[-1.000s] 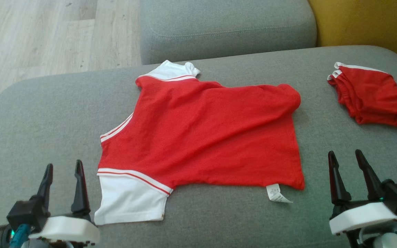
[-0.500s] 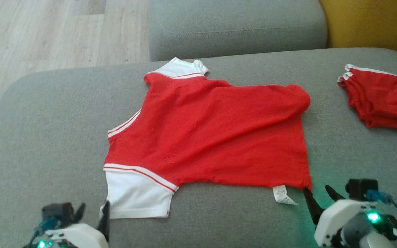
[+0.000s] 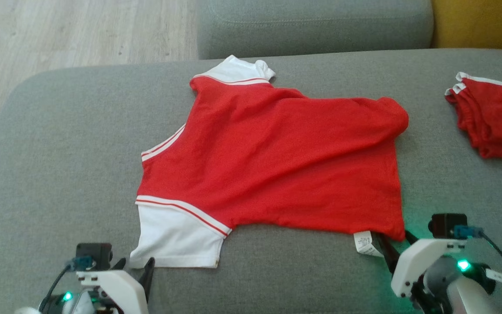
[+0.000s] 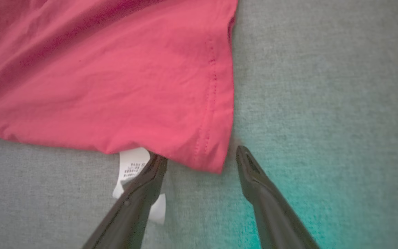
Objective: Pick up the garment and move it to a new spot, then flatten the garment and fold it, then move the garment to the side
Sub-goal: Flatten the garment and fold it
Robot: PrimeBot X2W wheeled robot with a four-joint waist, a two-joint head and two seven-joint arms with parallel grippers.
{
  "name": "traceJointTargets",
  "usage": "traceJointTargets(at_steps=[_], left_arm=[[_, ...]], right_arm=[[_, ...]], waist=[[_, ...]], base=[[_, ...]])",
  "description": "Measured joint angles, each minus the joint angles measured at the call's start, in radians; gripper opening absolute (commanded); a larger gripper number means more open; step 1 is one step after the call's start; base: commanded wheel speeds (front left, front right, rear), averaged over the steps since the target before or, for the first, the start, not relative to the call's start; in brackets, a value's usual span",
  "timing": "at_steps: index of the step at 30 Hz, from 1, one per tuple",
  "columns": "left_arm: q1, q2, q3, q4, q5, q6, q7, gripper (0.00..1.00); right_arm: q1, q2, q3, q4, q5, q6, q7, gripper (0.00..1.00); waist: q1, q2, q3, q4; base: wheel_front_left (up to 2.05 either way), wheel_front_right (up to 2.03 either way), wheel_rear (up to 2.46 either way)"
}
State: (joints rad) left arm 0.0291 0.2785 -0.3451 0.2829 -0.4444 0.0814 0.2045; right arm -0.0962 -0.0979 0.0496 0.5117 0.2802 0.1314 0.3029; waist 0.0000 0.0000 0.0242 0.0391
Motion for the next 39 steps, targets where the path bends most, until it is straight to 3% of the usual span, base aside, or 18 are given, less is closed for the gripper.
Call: traceJointTargets(at_steps=[8,9,10,11,12,21,32,35,39], left_arm=[[-0.064,0.000,-0.015,0.067,-0.008,-0.028,0.025,1.00],[-0.071,0.000,-0.019,0.075,-0.013,-0.030,0.025,0.95],[-0.078,0.000,-0.023,0.078,-0.017,-0.030,0.026,0.77],[-0.082,0.000,-0.025,0.081,-0.017,-0.039,0.026,0.23],[-0.086,-0.001,-0.027,0.086,-0.018,-0.047,0.026,0.00],[-0.090,0.002,-0.023,0.094,-0.035,-0.047,0.000,0.00],[-0.069,0.037,0.003,-0.099,-0.044,-0.043,-0.017,0.00],[-0.154,0.041,0.001,-0.122,-0.041,-0.058,0.002,0.00],[-0.395,0.062,-0.002,-0.098,0.011,-0.083,0.012,0.00]], right_arm=[[-0.075,0.004,0.016,0.057,0.000,0.000,-0.032,1.00],[-0.081,0.004,0.021,0.060,0.000,0.000,-0.036,1.00],[-0.086,0.002,0.029,0.062,0.001,0.000,-0.043,0.85],[-0.091,0.002,0.039,0.063,0.002,0.000,-0.058,0.59],[-0.096,0.002,0.046,0.067,0.005,0.000,-0.068,0.00],[-0.096,-0.018,0.076,0.048,0.021,0.000,-0.162,0.00],[-0.076,-0.087,0.107,-0.144,0.069,0.000,-0.203,0.00],[-0.127,-0.124,0.133,-0.187,0.086,0.000,-0.183,0.00],[-0.305,-0.192,0.181,-0.210,0.120,0.000,-0.154,0.00]], waist=[[0.0000,0.0000,0.041,-0.002],[0.0000,0.0000,0.044,-0.003],[0.0000,0.0000,0.047,-0.003],[0.0000,0.0000,0.048,-0.004],[0.0001,0.0000,0.048,-0.005],[0.0001,0.0000,0.017,-0.015],[0.0000,0.0000,0.020,-0.024],[0.0000,0.0000,0.054,-0.024],[0.0001,0.0000,0.117,-0.022]], base=[[0.00,0.00,0.00],[0.00,0.00,0.00],[0.00,0.00,0.00],[0.00,0.00,0.00],[0.00,0.00,0.00],[0.00,0.00,0.00],[0.00,0.00,0.00],[0.00,0.00,0.00],[0.00,0.00,0.00]])
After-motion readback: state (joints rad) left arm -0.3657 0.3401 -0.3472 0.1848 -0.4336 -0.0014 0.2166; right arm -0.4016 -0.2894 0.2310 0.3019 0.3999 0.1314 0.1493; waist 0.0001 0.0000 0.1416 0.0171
